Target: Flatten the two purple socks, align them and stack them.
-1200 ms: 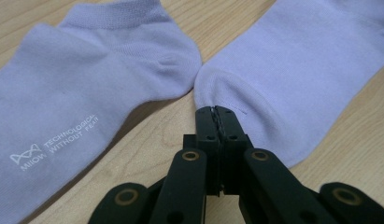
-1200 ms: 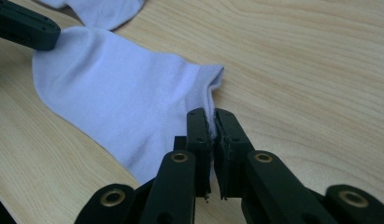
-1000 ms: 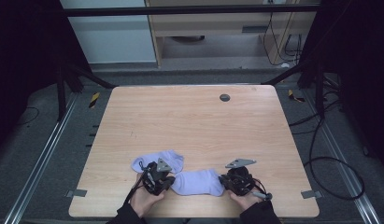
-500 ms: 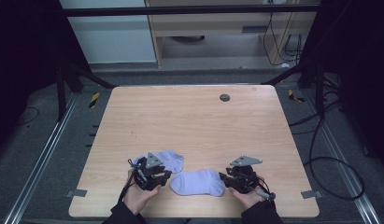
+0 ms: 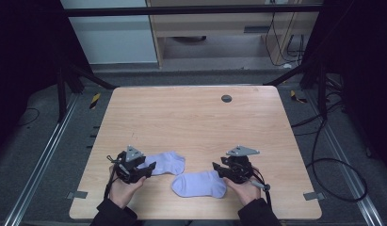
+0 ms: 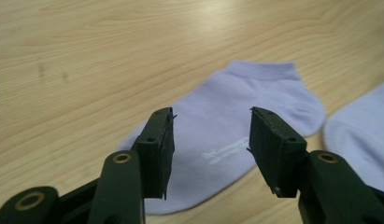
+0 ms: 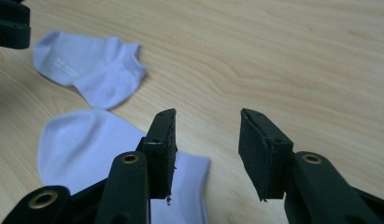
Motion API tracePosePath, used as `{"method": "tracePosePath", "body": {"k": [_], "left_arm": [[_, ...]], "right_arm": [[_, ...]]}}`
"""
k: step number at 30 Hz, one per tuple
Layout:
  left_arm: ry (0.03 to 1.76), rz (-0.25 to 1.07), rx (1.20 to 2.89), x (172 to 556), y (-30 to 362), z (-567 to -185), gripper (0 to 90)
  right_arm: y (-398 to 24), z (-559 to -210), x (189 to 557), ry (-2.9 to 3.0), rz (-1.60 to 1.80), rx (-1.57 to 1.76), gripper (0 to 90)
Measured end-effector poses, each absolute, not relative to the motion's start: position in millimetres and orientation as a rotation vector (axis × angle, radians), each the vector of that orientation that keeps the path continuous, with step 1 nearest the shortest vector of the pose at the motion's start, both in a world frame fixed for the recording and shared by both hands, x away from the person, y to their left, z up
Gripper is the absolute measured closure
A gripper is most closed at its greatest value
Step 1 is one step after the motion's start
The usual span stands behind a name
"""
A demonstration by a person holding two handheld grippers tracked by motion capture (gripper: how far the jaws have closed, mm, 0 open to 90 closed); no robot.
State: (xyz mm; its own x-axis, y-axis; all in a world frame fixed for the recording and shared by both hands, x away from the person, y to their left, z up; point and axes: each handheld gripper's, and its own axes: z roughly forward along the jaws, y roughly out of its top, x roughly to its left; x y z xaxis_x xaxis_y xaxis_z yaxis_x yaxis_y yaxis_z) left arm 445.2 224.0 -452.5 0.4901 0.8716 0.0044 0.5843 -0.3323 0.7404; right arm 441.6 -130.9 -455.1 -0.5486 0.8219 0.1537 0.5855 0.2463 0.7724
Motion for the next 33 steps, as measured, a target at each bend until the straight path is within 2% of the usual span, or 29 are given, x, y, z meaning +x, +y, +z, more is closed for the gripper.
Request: {"method": "tracePosePath", "body": {"k": [12,24,33], "left_arm": [[1.326,0.579,2.005,458,264,-461,49.8],[1.392,0.574,2.044,468,271,-477,53.8],[1.389,0.548,2.093,472,268,-485,59.3]], "right_arm": [[-75,-452,472,2.280,1.212,1.296,58.3],[-26,-474,495,2.353,1.120,1.303,60.8],[-10,-492,502,2.382,1.077,1.305,62.0]]}}
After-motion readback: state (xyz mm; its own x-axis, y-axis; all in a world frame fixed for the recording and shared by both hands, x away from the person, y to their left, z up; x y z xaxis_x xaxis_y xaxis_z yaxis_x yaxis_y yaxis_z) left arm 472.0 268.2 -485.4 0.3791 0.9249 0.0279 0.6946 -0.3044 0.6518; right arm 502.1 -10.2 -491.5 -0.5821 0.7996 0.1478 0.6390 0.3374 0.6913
